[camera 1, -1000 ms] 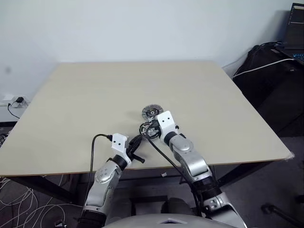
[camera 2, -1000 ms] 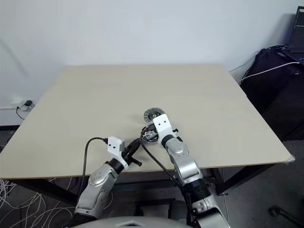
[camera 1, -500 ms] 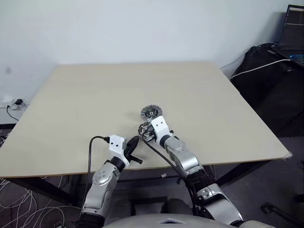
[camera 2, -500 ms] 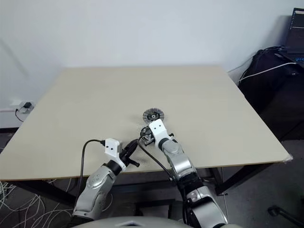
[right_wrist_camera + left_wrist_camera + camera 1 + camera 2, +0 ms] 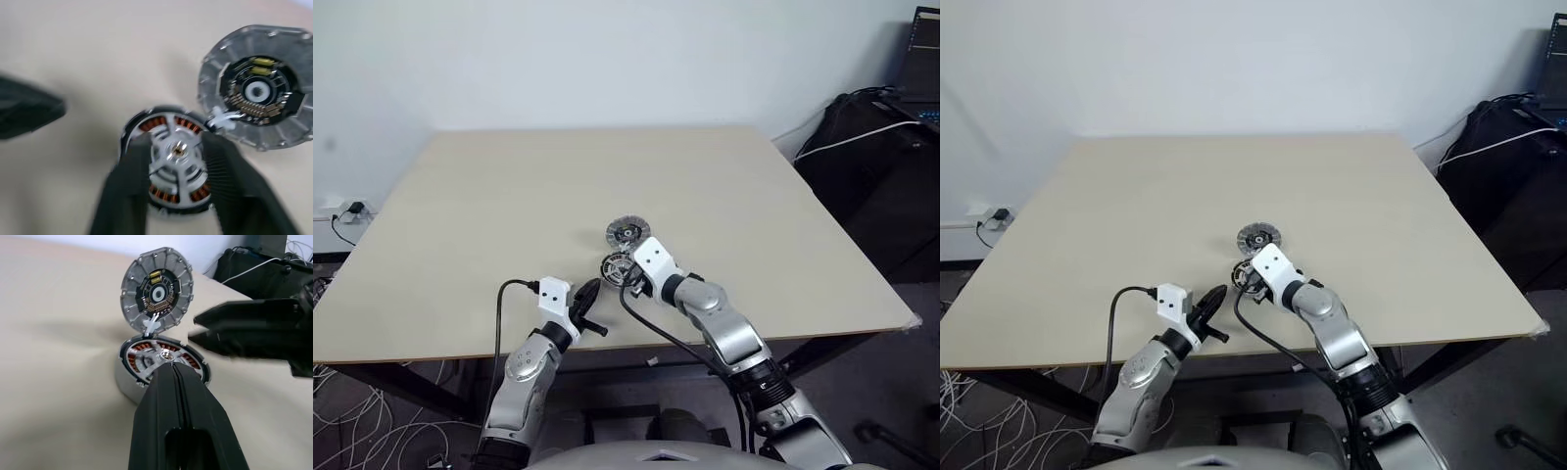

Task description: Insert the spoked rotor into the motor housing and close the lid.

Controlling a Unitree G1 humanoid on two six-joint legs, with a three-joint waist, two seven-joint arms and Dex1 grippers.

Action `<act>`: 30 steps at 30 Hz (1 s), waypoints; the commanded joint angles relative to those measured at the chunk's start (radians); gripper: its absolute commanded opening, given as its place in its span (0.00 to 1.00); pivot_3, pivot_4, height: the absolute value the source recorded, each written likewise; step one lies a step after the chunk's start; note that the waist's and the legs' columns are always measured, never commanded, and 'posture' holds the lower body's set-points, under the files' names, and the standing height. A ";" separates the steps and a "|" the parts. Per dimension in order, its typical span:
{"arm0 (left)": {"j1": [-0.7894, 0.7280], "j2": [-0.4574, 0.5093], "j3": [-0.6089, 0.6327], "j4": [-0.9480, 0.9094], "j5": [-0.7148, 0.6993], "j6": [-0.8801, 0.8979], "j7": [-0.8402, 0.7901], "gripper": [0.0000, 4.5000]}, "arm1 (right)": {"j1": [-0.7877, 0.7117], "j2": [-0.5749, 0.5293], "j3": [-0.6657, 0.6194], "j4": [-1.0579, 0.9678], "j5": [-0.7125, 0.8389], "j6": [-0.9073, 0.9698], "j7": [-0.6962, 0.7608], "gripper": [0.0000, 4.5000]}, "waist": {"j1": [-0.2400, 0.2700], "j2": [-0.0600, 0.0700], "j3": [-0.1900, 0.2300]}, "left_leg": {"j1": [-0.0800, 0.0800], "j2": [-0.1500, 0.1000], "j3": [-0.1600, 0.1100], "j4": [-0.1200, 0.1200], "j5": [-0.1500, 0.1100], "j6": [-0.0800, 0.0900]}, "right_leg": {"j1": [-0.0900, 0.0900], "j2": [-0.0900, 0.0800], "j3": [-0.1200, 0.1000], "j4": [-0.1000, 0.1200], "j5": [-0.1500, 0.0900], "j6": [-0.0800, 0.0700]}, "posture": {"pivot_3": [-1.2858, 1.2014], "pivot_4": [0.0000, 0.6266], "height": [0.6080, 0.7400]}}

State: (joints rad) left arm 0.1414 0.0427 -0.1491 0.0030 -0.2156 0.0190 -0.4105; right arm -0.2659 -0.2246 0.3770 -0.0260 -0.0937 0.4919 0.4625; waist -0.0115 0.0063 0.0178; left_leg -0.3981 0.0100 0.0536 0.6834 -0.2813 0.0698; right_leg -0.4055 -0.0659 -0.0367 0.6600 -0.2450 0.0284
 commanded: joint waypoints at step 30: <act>0.021 -0.035 0.004 -0.028 -0.005 -0.040 0.019 0.00 | -0.366 -0.194 0.321 0.282 -0.279 -0.244 0.479 0.63 | 0.001 -0.002 0.001 | 0.001 -0.001 0.000 0.001 0.000 0.000 | 0.001 -0.001 -0.001 0.000 0.000 0.000 | 0.52 0.00 1.00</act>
State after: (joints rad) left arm 0.1683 0.0159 -0.1464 0.0112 -0.2154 0.0082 -0.3937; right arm -0.6000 -0.4232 0.7162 0.2487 -0.3592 0.2667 0.9380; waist -0.0104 0.0044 0.0190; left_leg -0.3974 0.0089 0.0533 0.6842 -0.2810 0.0701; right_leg -0.4043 -0.0670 -0.0380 0.6597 -0.2443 0.0276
